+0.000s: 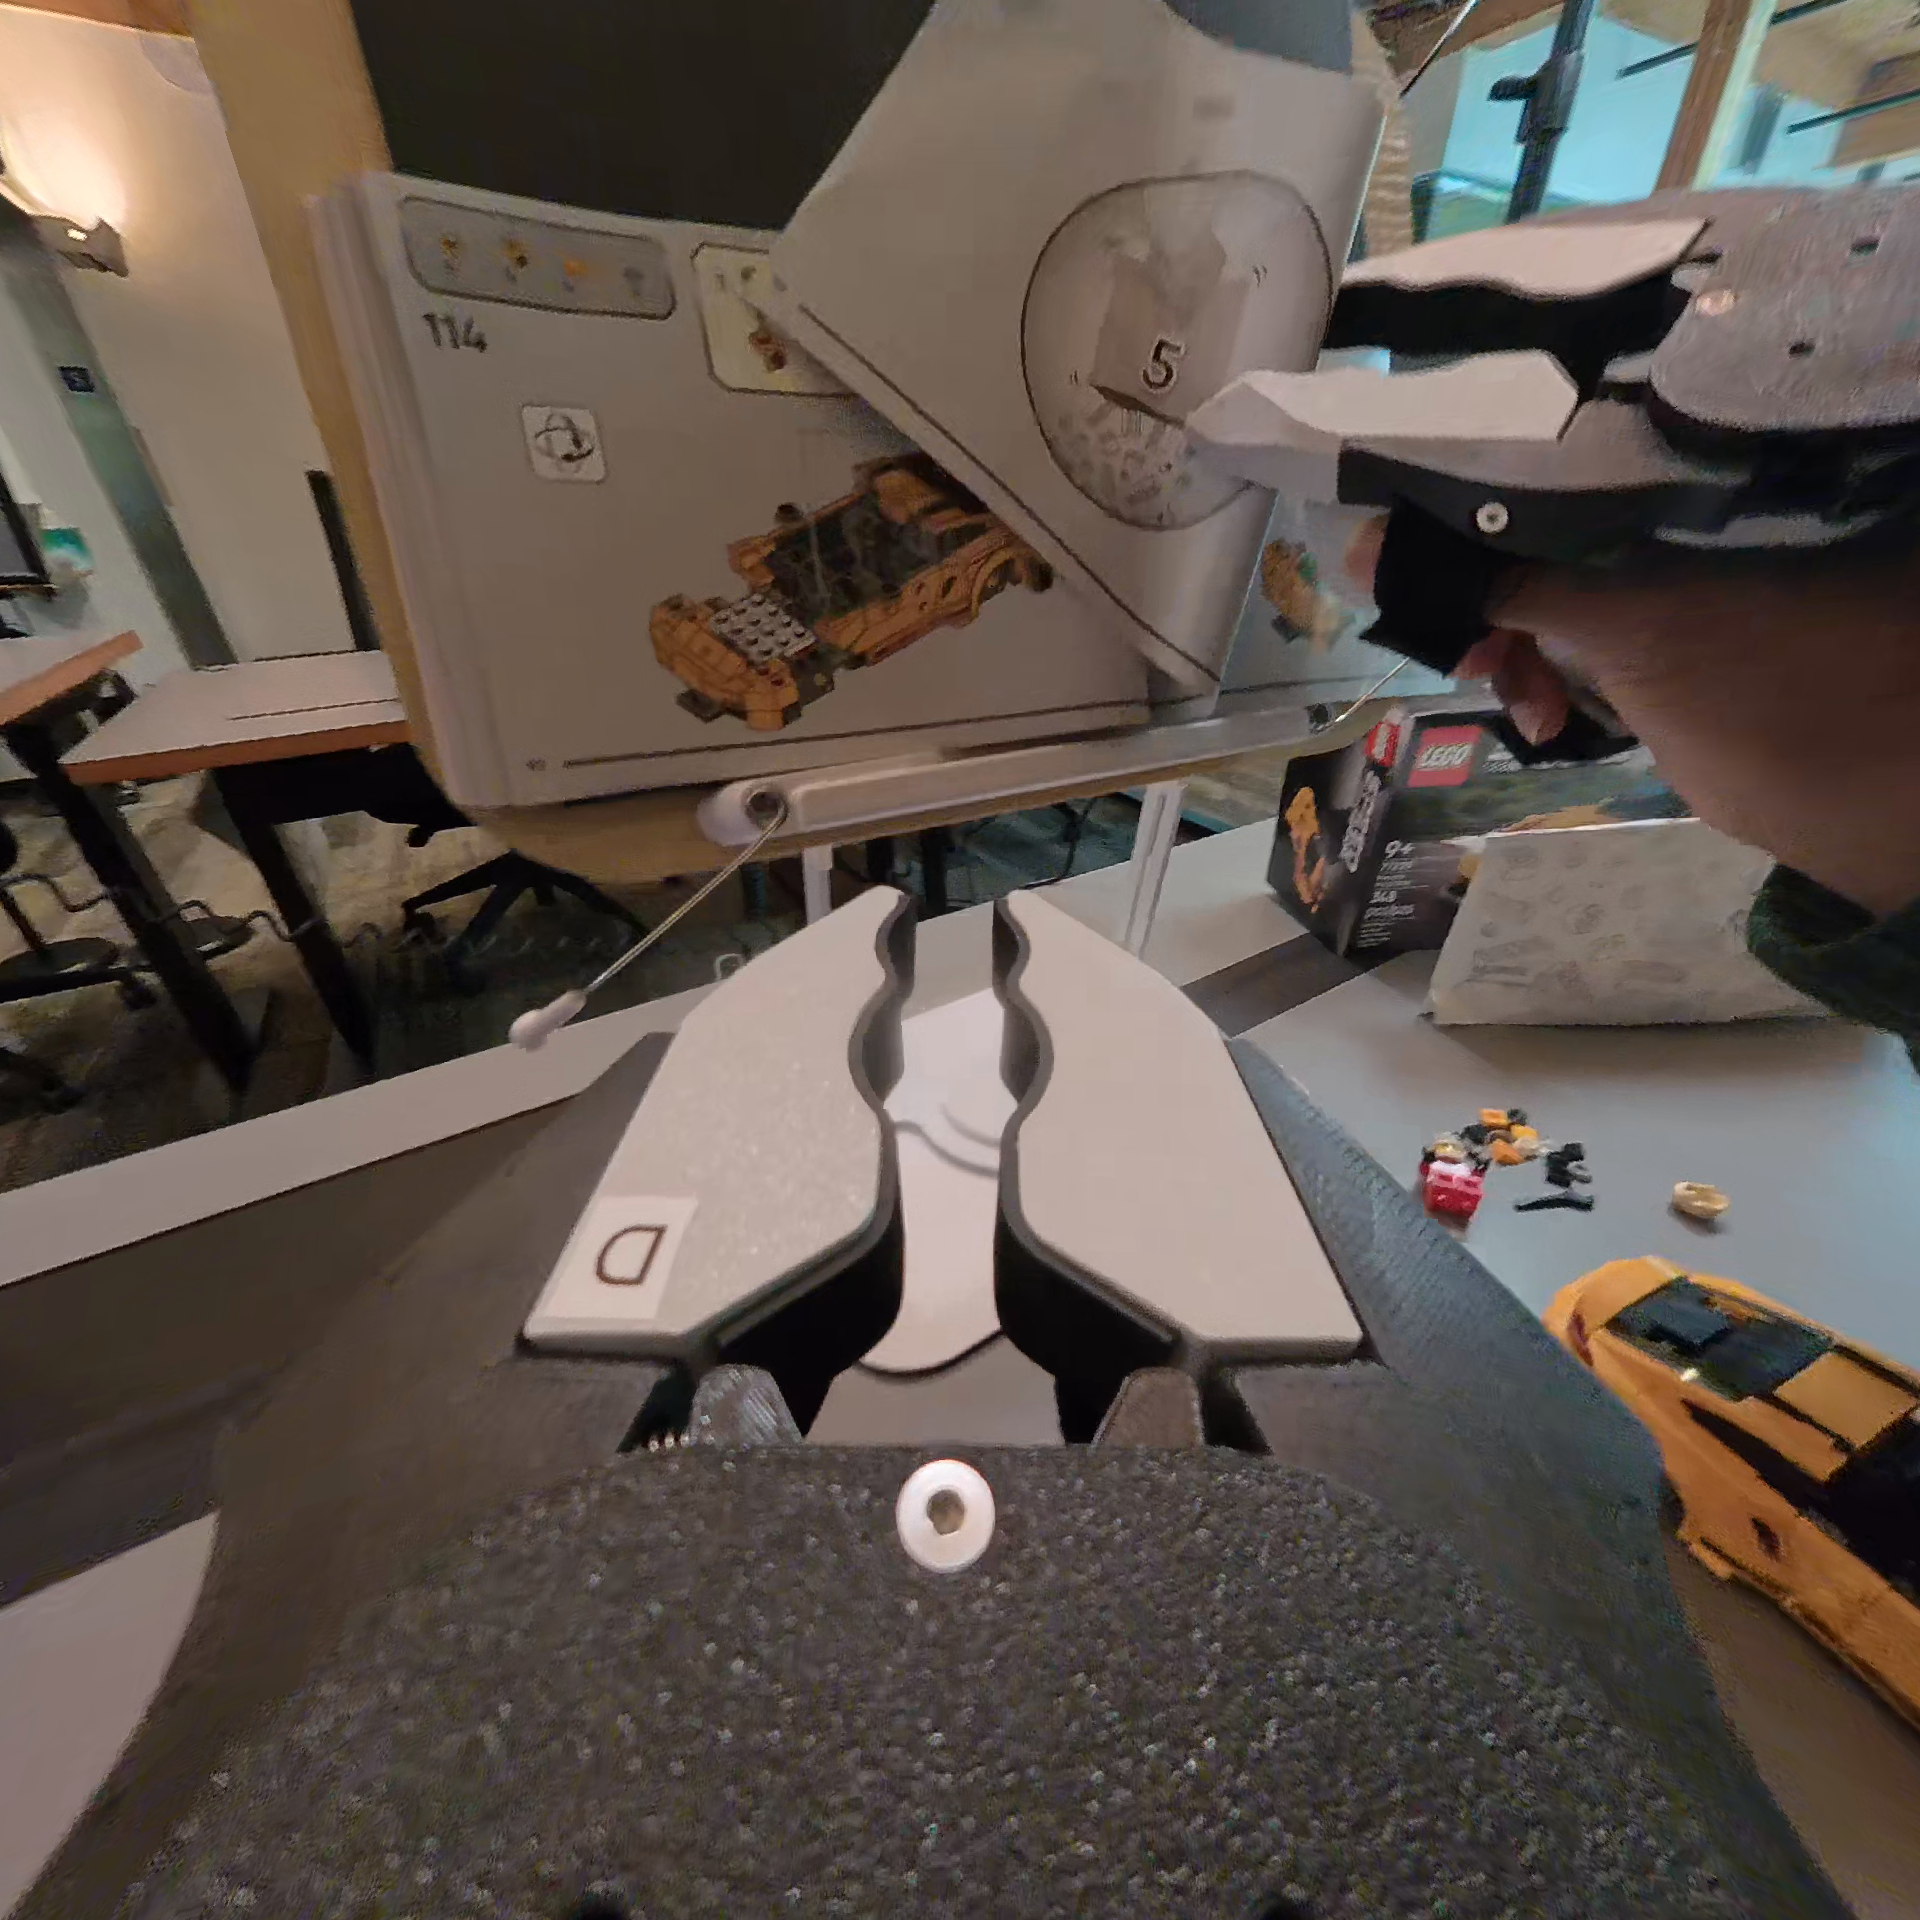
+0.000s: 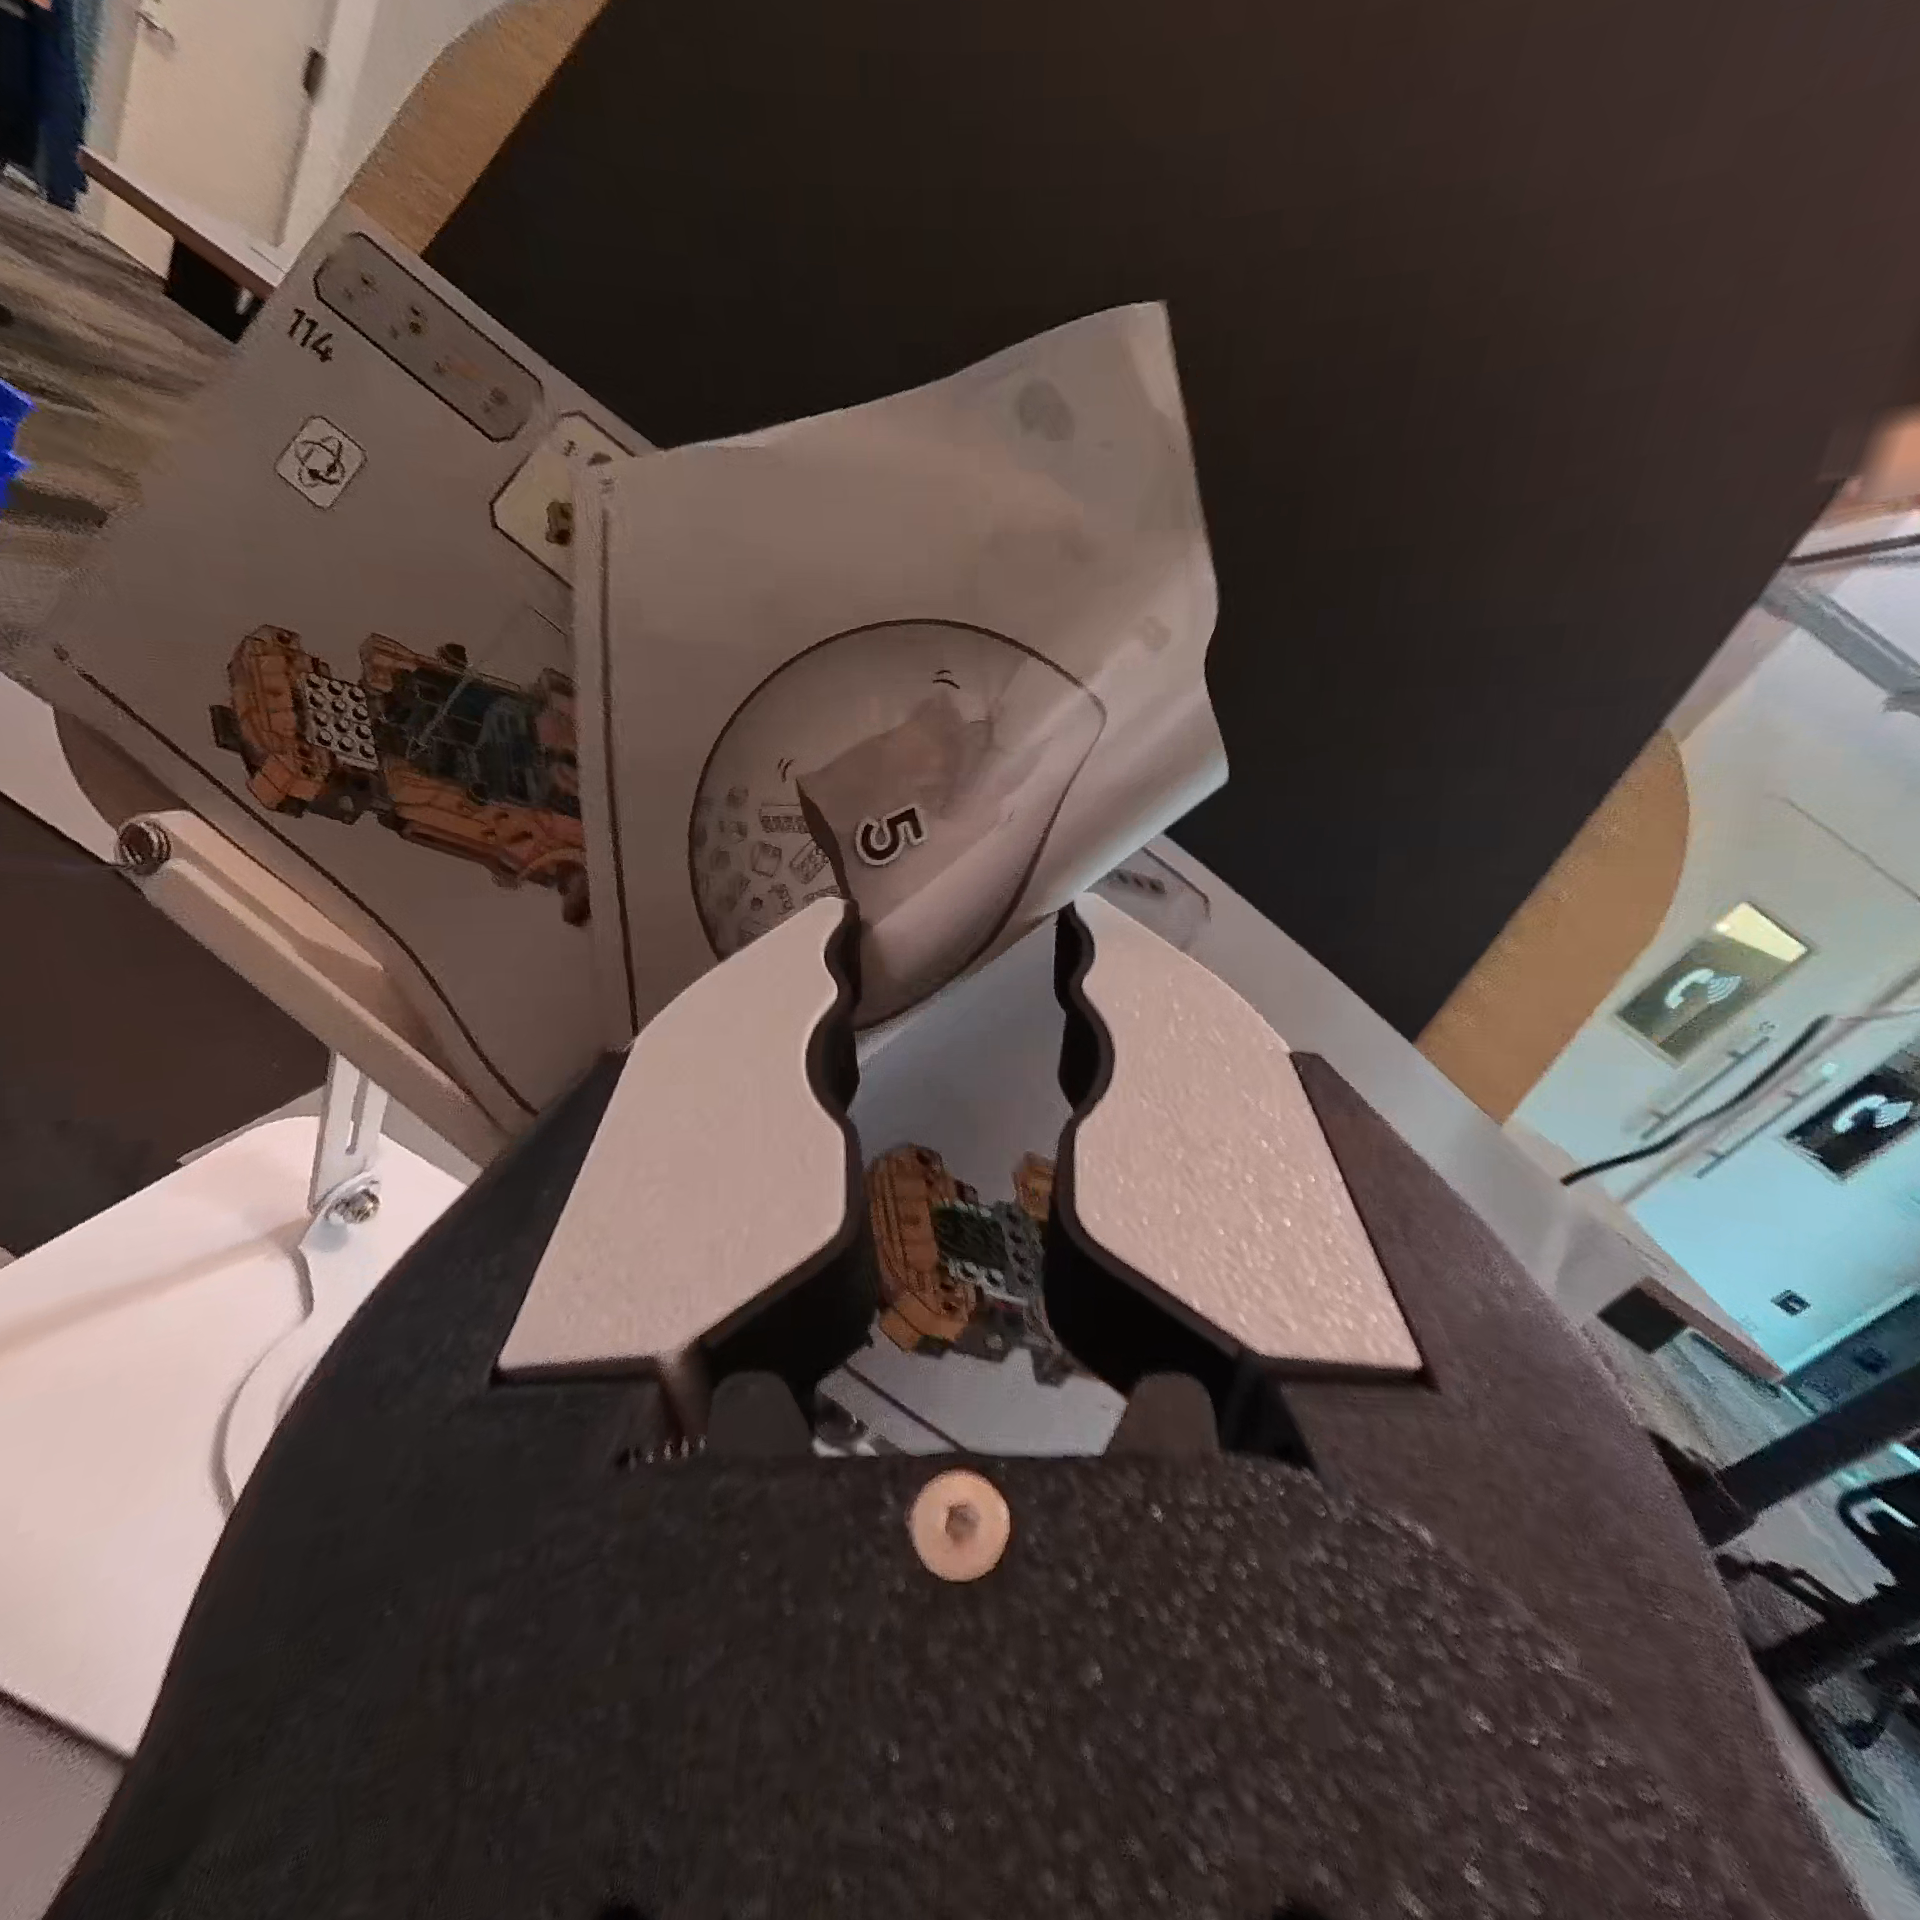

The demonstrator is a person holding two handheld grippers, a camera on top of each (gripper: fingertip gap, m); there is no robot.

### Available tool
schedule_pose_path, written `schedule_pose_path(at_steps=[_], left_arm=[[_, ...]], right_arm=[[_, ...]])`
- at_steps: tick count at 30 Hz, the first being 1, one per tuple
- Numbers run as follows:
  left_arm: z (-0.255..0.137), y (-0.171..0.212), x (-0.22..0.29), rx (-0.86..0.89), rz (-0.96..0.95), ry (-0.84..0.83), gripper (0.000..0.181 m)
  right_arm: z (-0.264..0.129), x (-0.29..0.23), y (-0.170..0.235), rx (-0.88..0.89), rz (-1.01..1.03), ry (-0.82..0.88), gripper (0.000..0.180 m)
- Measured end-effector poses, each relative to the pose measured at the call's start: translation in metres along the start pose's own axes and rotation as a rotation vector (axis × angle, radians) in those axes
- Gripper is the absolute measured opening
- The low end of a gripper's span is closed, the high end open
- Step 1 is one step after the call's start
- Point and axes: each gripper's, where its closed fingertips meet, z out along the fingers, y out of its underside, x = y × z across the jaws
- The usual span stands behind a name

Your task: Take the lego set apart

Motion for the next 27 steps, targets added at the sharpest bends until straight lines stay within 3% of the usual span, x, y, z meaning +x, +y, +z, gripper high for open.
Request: schedule_pose_path(at_steps=[11,12,15,20,27], left_arm=[[0.094,-0.032,0.033,-0.09,-0.186,0.287,0.065],[0.098,-0.037,0.04,-0.067,-0.186,0.309,0.061],[0.096,-0.057,0.059,0.033,-0.118,0.342,0.004],[0.089,-0.068,0.073,0.055,-0.1,0.345,0.0],[0.089,-0.081,0.107,0.1,-0.072,0.398,0.005]], right_arm=[[-0.013,0.029,0.04,-0.038,0.057,-0.071,0.033],[-0.013,0.03,0.042,-0.042,0.056,-0.075,0.032],[-0.019,0.037,0.048,-0.032,0.116,-0.097,0.032],[-0.05,0.075,0.082,-0.068,0.472,-0.07,0.033],[-0.067,0.028,0.116,-0.212,0.726,-0.175,0.036]])
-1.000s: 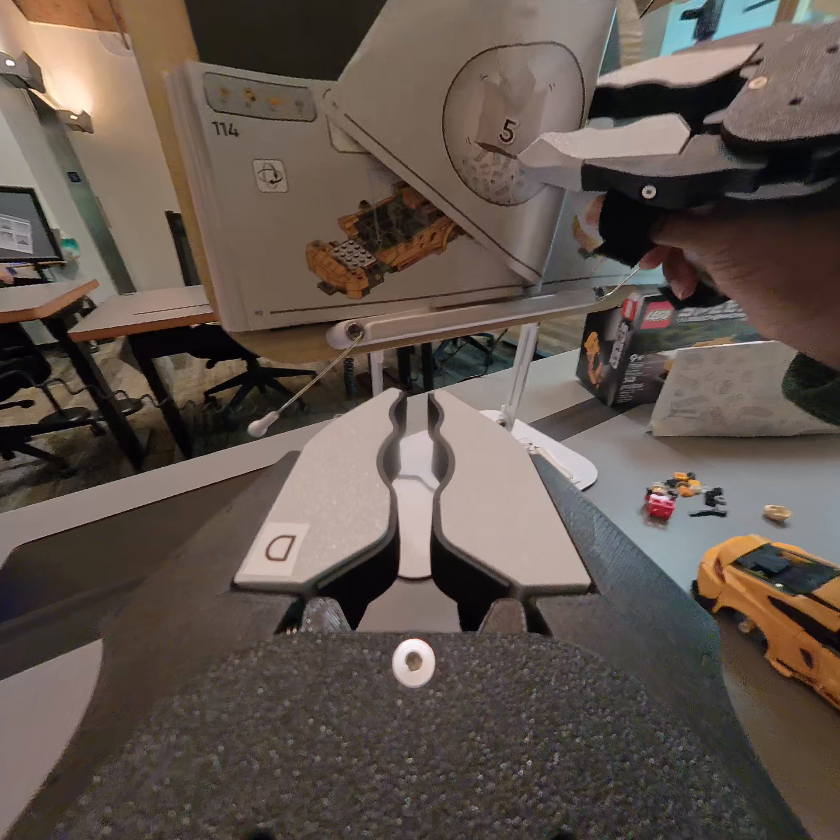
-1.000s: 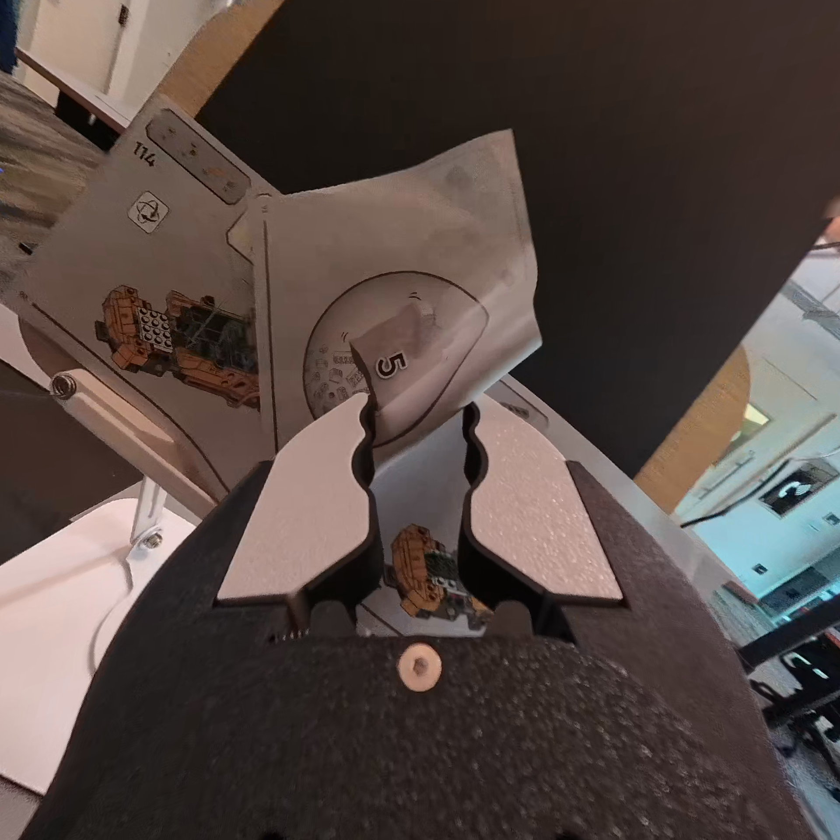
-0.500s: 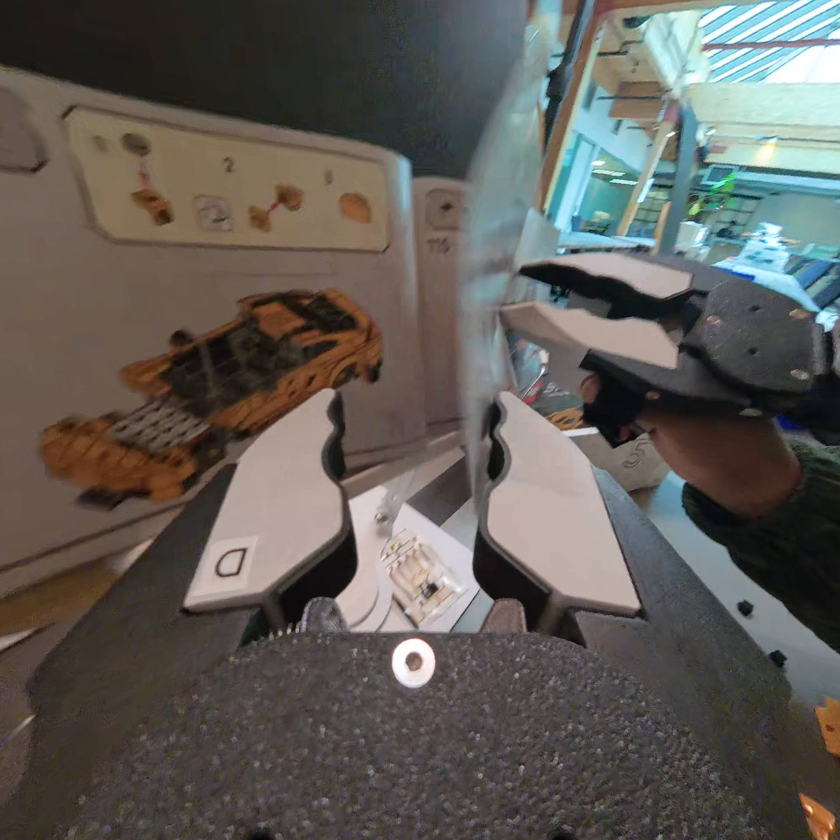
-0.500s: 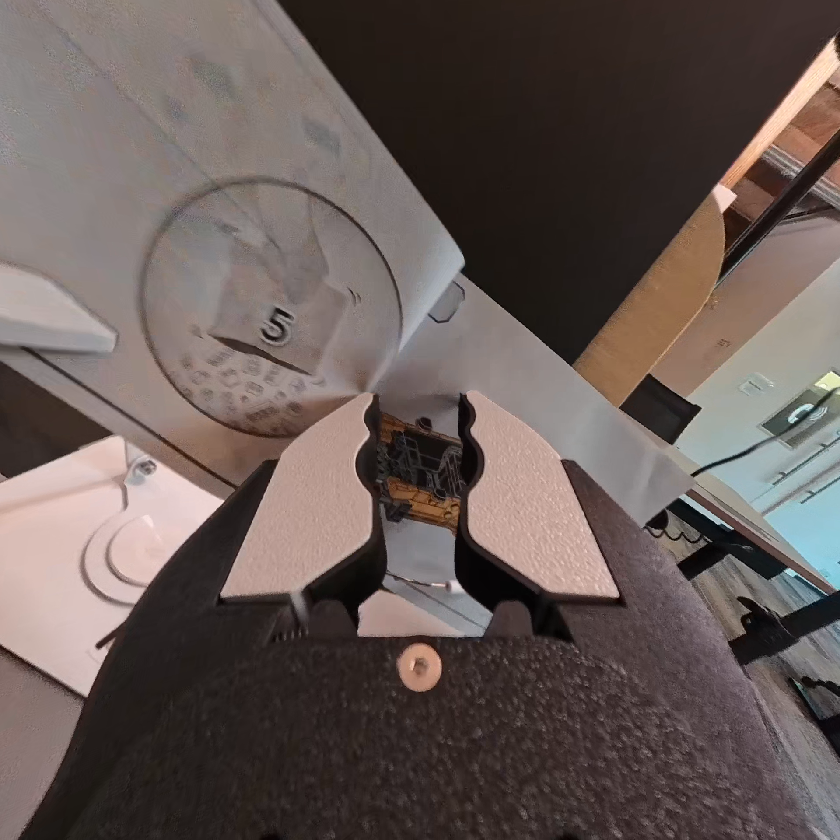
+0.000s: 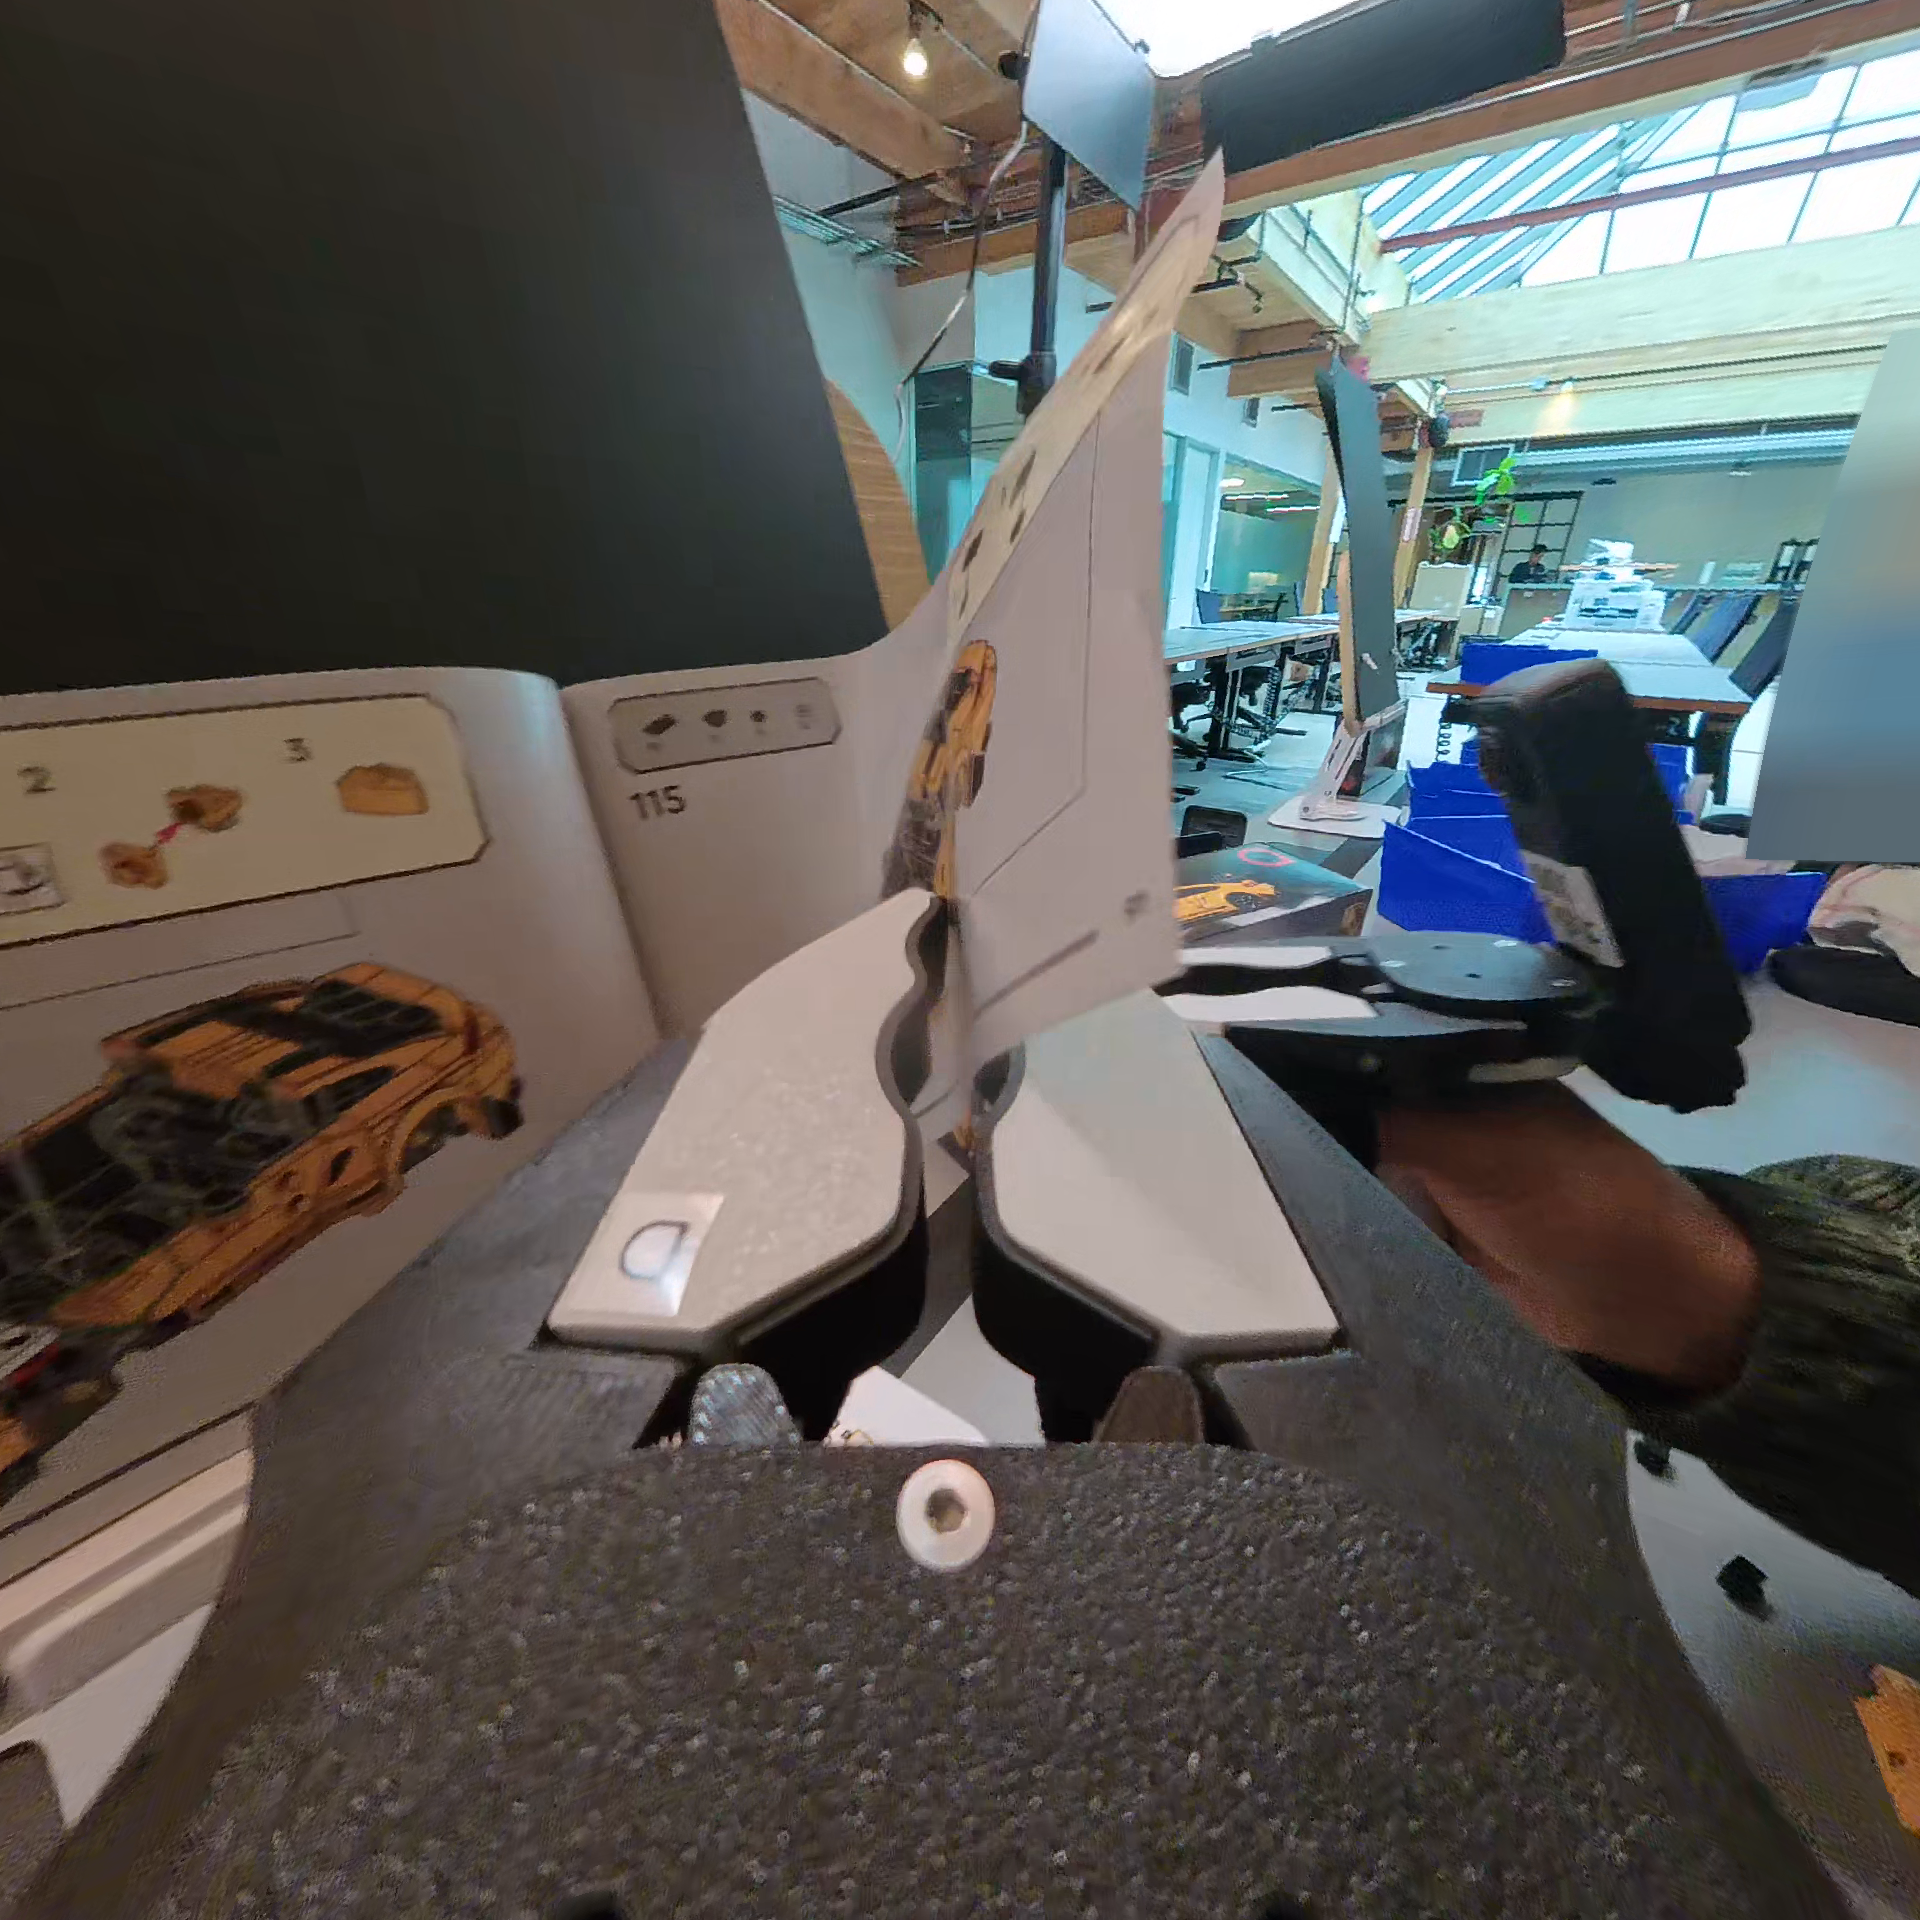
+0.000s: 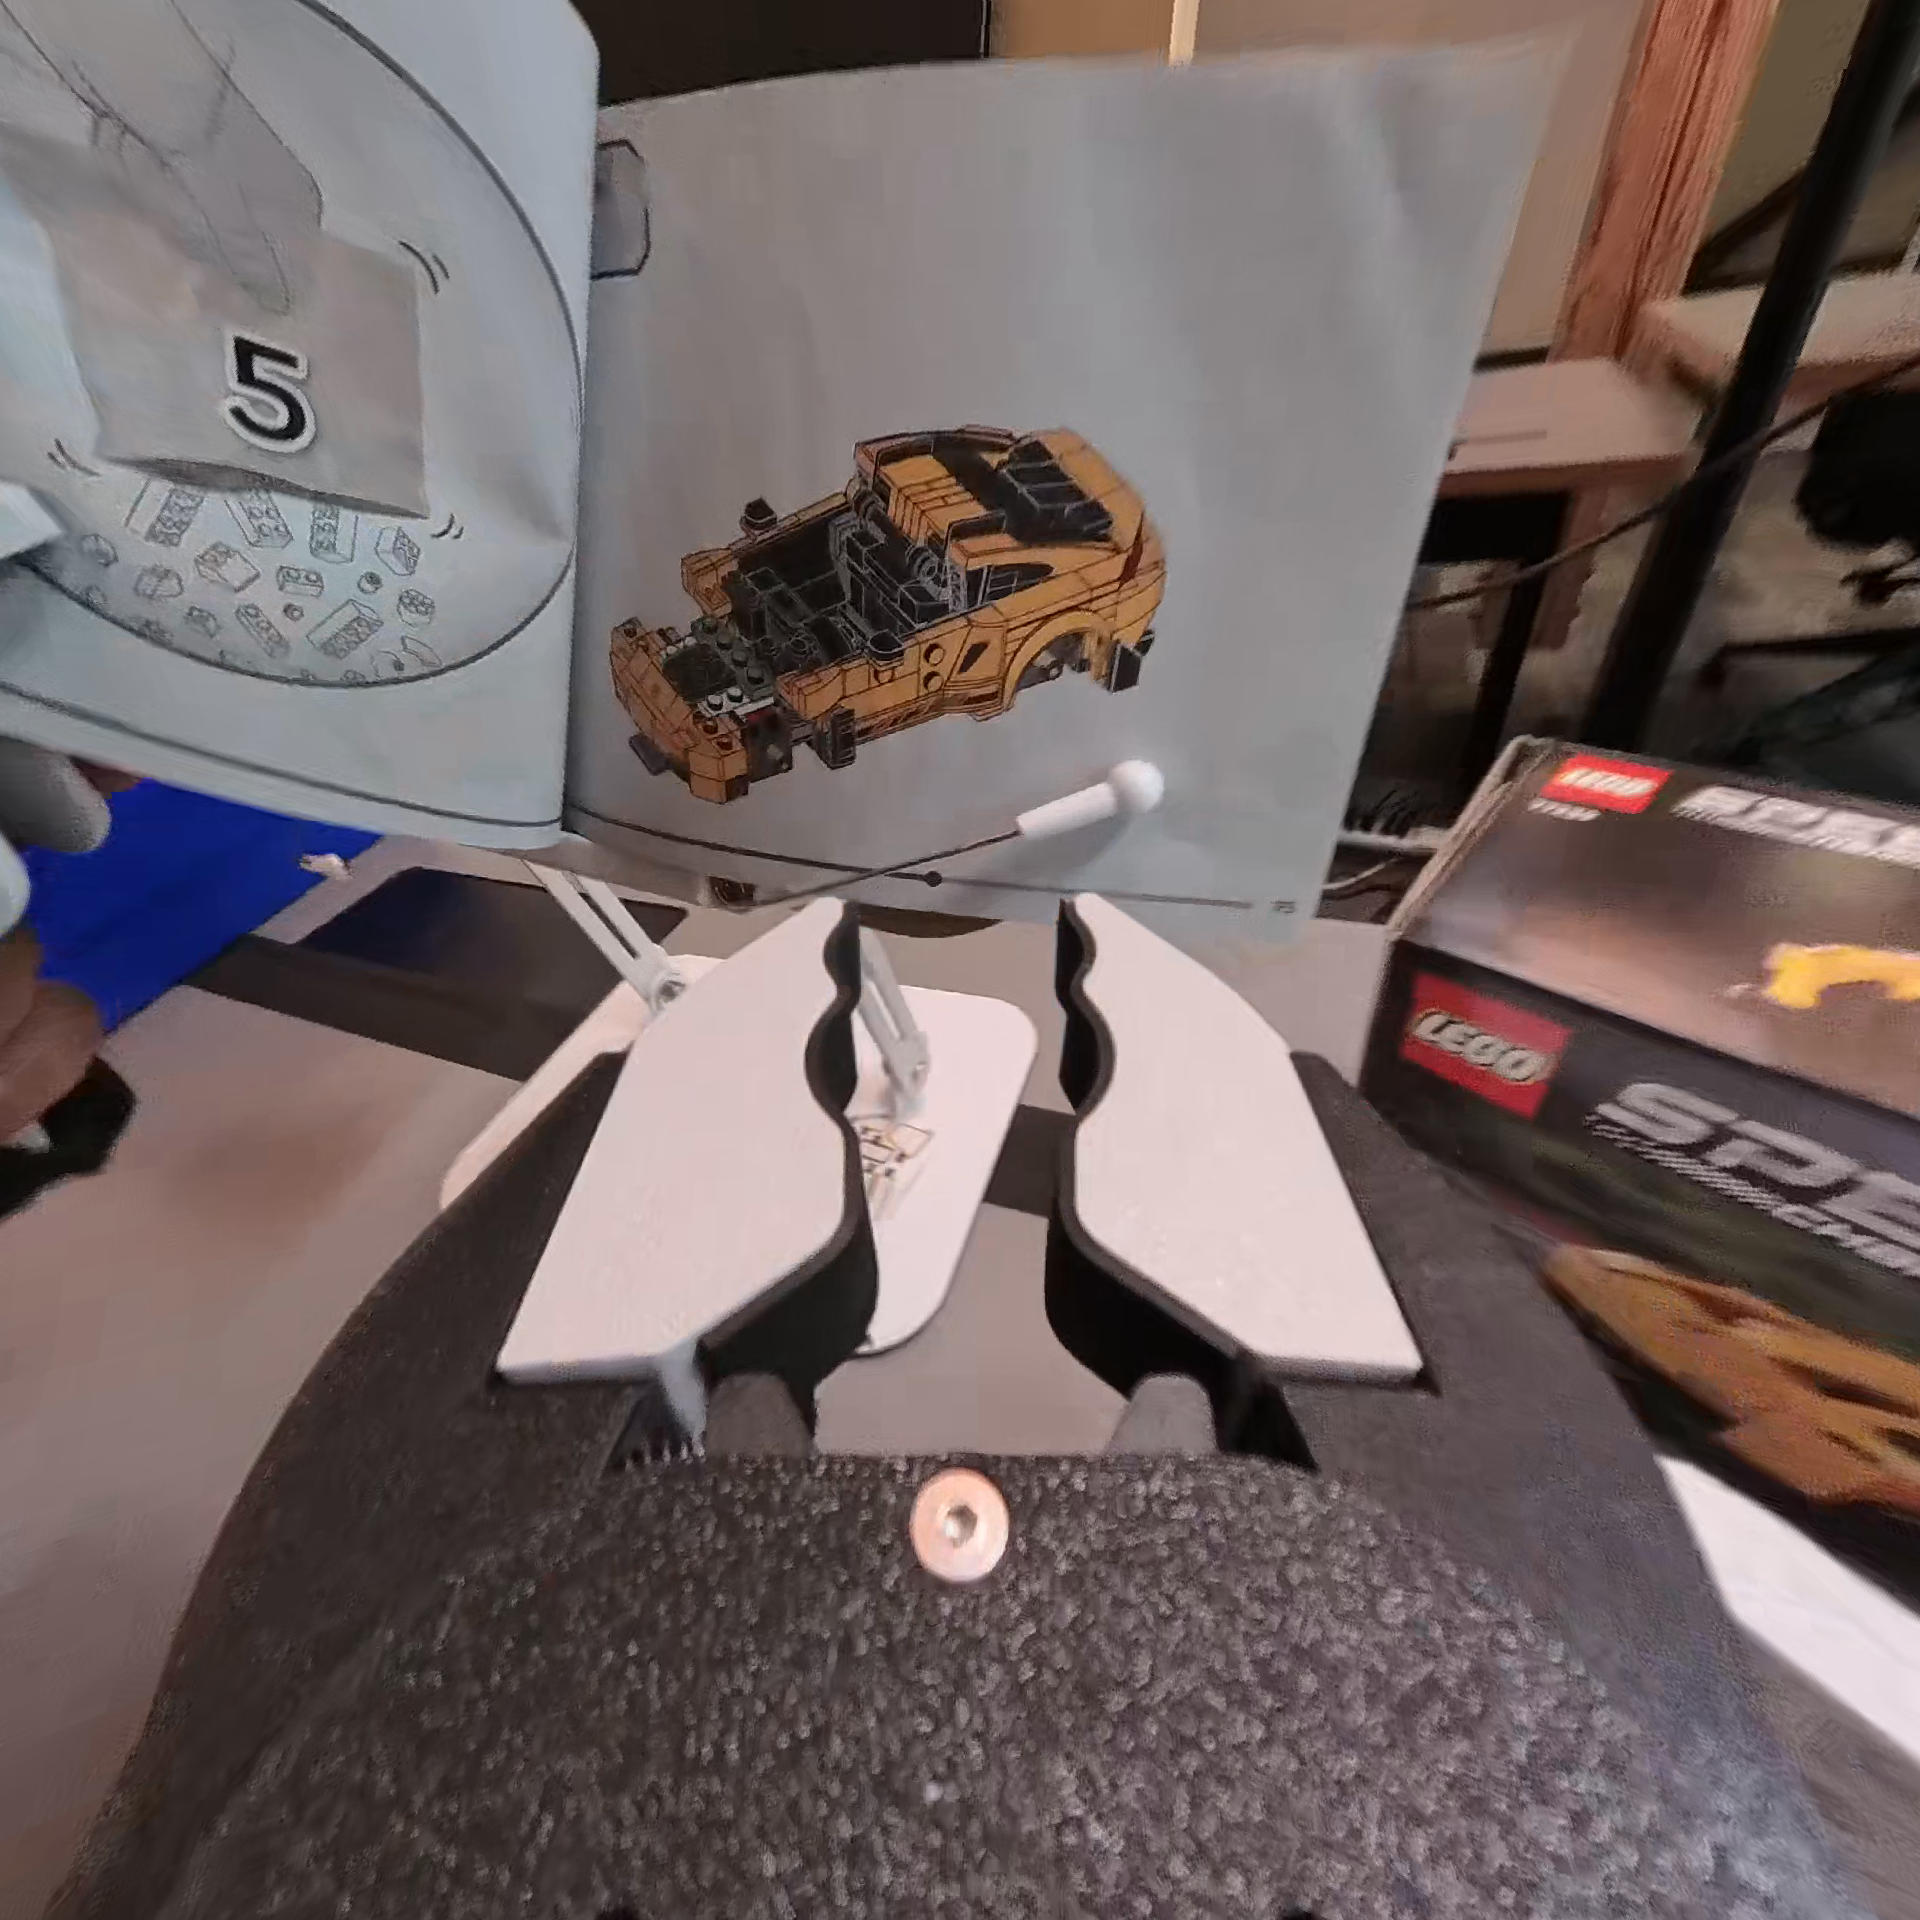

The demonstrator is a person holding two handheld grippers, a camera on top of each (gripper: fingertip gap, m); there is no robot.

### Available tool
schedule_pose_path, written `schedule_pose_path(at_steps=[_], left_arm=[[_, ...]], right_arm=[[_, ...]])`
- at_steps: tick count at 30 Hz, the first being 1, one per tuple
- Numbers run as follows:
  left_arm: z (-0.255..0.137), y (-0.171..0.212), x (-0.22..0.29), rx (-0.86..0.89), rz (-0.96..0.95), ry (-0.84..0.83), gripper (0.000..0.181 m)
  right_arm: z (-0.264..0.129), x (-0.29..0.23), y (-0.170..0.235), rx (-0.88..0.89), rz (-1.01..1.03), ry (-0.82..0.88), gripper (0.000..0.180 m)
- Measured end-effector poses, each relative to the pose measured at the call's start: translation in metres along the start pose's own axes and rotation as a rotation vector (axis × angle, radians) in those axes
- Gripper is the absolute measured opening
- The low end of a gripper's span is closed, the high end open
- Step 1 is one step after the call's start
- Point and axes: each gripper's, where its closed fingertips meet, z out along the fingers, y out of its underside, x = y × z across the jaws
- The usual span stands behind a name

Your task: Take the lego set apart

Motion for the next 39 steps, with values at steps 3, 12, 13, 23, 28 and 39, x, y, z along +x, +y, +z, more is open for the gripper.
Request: schedule_pose_path(at_steps=[3,12,13,23,28,39], left_arm=[[0.009,-0.001,0.02,-0.005,-0.001,0.069,0.019],[0.028,0.012,0.081,-0.134,-0.072,0.404,0.056],[0.03,0.014,0.081,-0.145,-0.084,0.41,0.059],[0.016,0.019,0.108,-0.166,0.076,0.451,0.078],[0.022,0.022,0.096,-0.234,0.188,0.335,0.05],[0.08,0.061,0.008,-0.509,0.342,-0.087,0.024]], right_arm=[[0.014,-0.003,-0.001,0.014,0.119,-0.021,0.032],[0.021,-0.001,-0.006,0.078,0.332,-0.117,0.013],[0.021,-0.002,-0.005,0.077,0.335,-0.122,0.01],[0.022,-0.001,-0.005,0.091,0.319,-0.134,0.01],[0.021,-0.002,-0.006,0.099,0.302,-0.143,0.01],[0.019,-0.002,-0.007,0.175,0.31,-0.141,0.009]])
